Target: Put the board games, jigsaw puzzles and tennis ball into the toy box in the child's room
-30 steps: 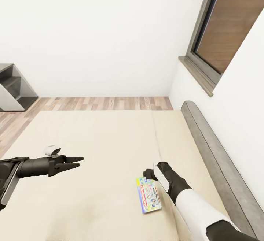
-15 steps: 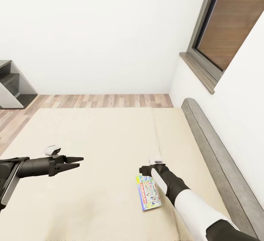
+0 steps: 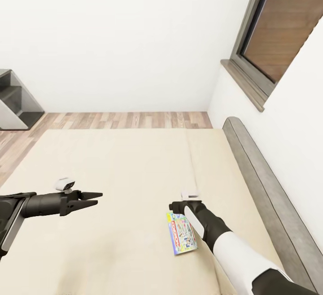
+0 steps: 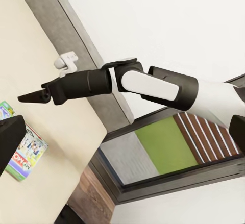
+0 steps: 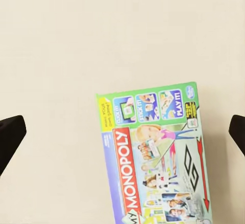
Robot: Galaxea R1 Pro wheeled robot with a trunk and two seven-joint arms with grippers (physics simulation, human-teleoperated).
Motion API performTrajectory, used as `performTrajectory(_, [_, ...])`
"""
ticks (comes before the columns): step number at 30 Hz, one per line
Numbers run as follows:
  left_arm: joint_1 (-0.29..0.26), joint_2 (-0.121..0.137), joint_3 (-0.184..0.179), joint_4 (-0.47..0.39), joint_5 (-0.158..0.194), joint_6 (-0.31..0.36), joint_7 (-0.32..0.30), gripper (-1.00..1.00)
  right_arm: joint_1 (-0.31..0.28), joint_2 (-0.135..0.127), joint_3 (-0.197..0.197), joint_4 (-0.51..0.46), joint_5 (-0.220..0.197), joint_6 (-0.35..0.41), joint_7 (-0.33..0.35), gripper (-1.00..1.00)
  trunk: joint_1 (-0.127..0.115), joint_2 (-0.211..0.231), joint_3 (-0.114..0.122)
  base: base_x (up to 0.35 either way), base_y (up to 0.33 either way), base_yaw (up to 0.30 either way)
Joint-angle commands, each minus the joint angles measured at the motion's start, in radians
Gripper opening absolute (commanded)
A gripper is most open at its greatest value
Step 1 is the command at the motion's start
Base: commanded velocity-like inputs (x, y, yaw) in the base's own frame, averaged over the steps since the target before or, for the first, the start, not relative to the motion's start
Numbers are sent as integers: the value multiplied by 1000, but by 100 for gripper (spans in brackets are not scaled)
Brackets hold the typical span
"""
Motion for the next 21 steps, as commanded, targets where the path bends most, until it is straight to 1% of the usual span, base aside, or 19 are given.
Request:
performTrajectory(1, [-1,0,0,0,0,11,-4,100,-1,-2,6,-2,-11,2,-9,100,0,-2,-3,0,0,0])
performTrajectory(21, [-1,0,0,0,0,11,-4,100,-1,-4,7,-2,-11,0,-8,100,0,-2,-36,0,0,0])
